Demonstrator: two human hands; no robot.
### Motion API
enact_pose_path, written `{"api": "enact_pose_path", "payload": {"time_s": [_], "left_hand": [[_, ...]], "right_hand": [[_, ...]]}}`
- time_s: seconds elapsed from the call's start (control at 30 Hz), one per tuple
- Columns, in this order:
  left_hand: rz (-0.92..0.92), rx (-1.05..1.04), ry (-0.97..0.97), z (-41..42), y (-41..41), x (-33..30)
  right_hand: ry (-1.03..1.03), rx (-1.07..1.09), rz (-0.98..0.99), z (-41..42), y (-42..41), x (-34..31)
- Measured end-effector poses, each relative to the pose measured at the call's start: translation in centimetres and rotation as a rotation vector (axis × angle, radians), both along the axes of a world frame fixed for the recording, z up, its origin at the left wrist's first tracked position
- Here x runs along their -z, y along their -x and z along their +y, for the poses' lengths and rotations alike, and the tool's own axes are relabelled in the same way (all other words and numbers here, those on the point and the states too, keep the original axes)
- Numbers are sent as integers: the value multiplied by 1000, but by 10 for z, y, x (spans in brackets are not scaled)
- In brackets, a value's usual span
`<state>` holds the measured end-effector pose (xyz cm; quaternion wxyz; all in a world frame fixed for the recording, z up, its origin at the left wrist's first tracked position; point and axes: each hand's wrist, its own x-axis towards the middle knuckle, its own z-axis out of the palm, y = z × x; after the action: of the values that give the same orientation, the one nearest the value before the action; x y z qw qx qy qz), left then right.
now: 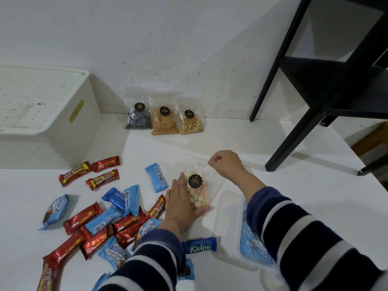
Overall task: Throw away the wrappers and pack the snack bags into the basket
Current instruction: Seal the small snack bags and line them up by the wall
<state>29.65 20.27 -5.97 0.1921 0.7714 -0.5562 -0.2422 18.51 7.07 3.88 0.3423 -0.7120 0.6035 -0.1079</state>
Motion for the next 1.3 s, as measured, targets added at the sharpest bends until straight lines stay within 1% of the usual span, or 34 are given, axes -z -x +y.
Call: {"api": "enact_pose_path", "payload": {"time_s": [0.13, 0.23, 0.33, 0.4, 0.53, 0.67, 0.83, 1.03, 1.3], "left_hand": [[6, -2, 7, 1, 0, 1], [4, -15, 18, 1, 1, 2], [10, -20, 20, 0, 1, 3], [8, -22, 19, 0, 1, 3], [15, -24, 22, 1, 1, 3], [14, -28, 19, 1, 2, 3], [23, -33, 33, 1, 2, 2], [11, -22, 24, 1, 2, 0], [17, -31, 39, 2, 2, -2]], "right_hand": [[-17, 22, 38, 4, -3, 0], [-37, -4, -6, 5, -6, 1], [0, -12, -30, 5, -11, 0], [17, -6, -6, 4, -14, -1], [15, 14, 115, 5, -18, 1], [-20, -18, 110, 5, -20, 6], [46, -49, 114, 2, -26, 3], [13, -76, 239, 2, -31, 3], [65, -105, 184, -2, -36, -1]]}}
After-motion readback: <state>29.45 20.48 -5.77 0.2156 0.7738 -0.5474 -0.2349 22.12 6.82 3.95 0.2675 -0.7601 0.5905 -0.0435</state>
